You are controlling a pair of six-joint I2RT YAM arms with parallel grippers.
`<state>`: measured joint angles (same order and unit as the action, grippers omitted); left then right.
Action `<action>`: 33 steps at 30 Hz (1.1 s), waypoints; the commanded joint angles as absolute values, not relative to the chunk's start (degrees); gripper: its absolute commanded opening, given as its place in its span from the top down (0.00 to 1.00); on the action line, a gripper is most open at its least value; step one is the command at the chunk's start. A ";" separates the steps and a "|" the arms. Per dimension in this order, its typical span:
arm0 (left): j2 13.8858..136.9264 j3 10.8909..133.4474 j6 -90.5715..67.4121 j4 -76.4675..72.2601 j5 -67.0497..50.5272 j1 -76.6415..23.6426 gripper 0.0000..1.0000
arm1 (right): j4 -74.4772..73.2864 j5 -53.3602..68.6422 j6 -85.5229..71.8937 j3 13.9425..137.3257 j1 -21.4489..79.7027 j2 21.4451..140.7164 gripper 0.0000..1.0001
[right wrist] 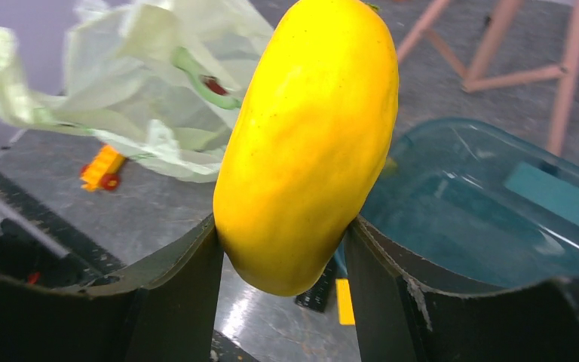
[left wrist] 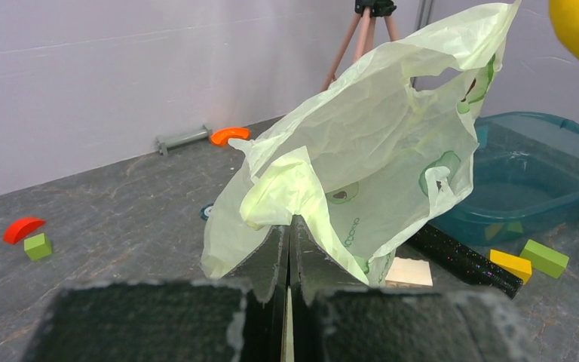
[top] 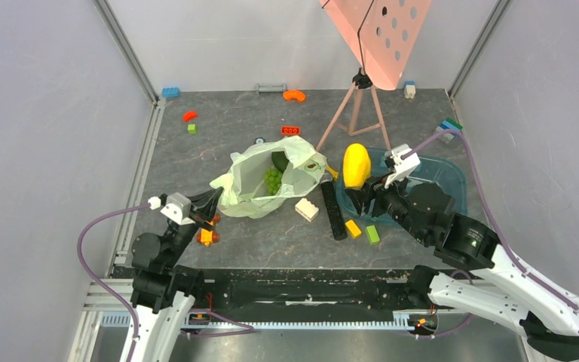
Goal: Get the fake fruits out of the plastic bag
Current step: Place the fake fruit in the bin.
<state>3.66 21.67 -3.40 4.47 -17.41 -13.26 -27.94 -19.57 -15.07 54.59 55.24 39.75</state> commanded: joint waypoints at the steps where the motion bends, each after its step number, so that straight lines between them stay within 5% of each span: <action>1: 4.31 21.49 -3.08 4.75 -16.52 -13.43 0.98 | -34.99 -31.67 -18.89 53.85 54.73 42.08 0.57; 19: 4.88 21.71 -2.29 5.63 -16.53 -13.79 0.98 | -21.73 -20.68 -13.02 46.19 29.75 60.21 0.56; 33: 4.41 21.49 -1.93 5.72 -15.56 -13.80 0.98 | -14.08 -8.43 -12.04 42.83 22.80 73.15 0.55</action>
